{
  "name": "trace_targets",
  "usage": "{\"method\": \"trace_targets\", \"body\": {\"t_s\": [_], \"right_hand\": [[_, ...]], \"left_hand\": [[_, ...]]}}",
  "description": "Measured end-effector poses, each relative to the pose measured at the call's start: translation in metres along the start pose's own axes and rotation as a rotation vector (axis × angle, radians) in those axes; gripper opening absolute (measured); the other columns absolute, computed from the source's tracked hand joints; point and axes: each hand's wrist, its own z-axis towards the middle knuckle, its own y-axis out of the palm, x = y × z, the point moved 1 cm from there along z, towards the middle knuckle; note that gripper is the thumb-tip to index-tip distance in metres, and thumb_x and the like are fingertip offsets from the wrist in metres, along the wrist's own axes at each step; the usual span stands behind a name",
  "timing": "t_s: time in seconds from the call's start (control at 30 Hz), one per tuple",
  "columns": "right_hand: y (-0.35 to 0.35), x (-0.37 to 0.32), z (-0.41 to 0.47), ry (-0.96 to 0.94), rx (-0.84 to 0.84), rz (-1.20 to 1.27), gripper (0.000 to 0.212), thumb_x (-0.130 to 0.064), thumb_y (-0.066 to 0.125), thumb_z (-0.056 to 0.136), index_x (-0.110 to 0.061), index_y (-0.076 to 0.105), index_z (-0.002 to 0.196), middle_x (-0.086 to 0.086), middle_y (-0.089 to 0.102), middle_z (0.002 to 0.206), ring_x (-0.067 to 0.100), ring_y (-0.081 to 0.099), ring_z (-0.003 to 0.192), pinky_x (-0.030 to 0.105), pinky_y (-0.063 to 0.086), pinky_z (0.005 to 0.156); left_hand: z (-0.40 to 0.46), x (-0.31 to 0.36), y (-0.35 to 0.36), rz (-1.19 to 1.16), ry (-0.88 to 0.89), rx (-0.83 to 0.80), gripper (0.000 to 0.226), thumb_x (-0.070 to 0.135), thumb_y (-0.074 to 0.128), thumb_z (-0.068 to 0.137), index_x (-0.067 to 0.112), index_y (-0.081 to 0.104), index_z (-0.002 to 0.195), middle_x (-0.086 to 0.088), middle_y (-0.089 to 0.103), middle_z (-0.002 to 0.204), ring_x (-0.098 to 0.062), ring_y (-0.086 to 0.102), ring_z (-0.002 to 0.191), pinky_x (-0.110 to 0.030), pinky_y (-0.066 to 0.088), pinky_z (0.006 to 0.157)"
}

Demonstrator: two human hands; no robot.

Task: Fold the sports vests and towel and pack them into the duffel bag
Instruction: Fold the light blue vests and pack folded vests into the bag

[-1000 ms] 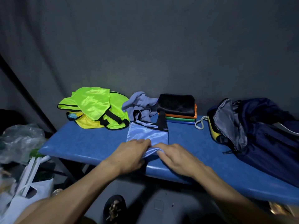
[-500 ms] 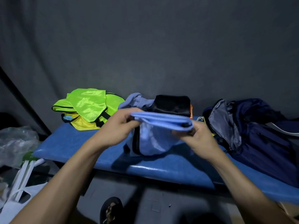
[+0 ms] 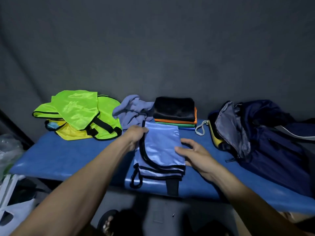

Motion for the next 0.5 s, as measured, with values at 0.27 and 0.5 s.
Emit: {"method": "trace_targets", "body": {"t_s": [0.27, 0.5], "right_hand": [[-0.002, 0.011, -0.031, -0.215, -0.247, -0.147, 0.052, -0.005, 0.088, 0.076, -0.015, 0.059, 0.117, -0.007, 0.051, 0.080, 0.006, 0.051, 0.068, 0.024, 0.046, 0.071], [0.003, 0.020, -0.039, -0.343, -0.227, -0.164, 0.034, -0.014, 0.088, 0.077, -0.019, 0.067, 0.102, 0.005, 0.066, 0.088, 0.023, 0.059, 0.081, 0.040, 0.046, 0.079]], "left_hand": [[0.005, -0.009, 0.001, -0.038, 0.010, 0.061, 0.010, 0.012, 0.059, 0.100, 0.008, 0.054, 0.093, -0.019, 0.059, 0.089, -0.029, 0.058, 0.076, -0.039, 0.047, 0.071], [-0.006, -0.008, 0.001, -0.123, -0.025, 0.039, 0.012, 0.010, 0.057, 0.102, 0.000, 0.062, 0.106, -0.024, 0.066, 0.099, -0.031, 0.063, 0.079, -0.043, 0.054, 0.073]]}}
